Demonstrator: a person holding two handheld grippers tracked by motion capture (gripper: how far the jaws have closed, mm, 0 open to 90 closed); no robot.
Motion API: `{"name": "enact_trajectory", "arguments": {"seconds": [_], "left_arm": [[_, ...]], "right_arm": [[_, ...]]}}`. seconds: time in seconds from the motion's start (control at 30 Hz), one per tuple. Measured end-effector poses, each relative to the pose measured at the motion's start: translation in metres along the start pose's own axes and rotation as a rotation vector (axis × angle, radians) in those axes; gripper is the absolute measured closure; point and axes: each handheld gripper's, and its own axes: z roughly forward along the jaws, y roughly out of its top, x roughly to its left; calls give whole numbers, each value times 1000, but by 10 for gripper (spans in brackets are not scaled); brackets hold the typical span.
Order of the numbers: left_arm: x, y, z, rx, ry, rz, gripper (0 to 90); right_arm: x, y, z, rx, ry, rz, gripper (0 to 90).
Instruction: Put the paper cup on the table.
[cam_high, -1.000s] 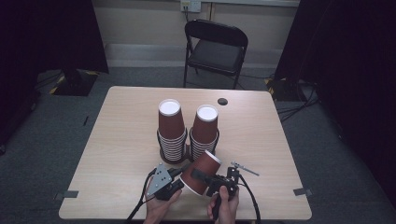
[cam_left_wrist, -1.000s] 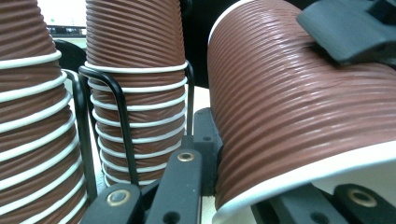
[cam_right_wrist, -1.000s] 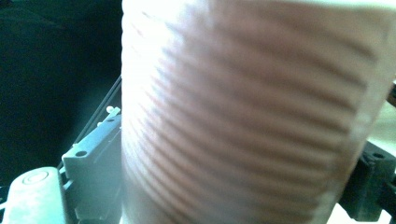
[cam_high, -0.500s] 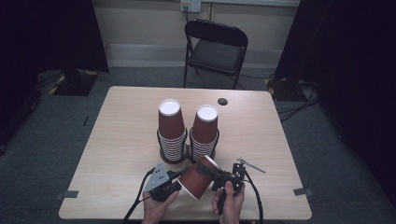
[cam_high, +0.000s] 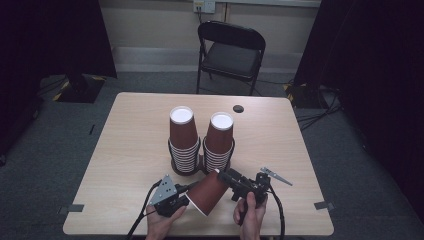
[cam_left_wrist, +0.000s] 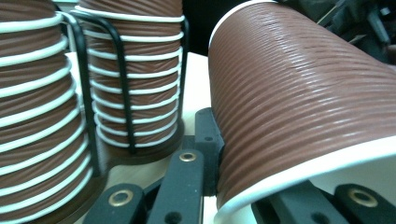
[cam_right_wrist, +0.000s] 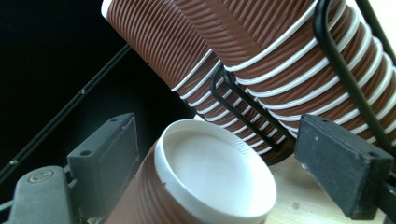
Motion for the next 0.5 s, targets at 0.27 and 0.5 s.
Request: {"name": "enact_trajectory", "arguments": {"seconds": [0.27, 0.5], "left_arm": [[9, 1, -9, 34, 20, -31, 849], [19, 5, -18, 63, 27, -37, 850]], "right_arm": [[5, -4, -7, 2, 35, -210, 125], [8, -4, -10, 48, 48, -304, 136]]}}
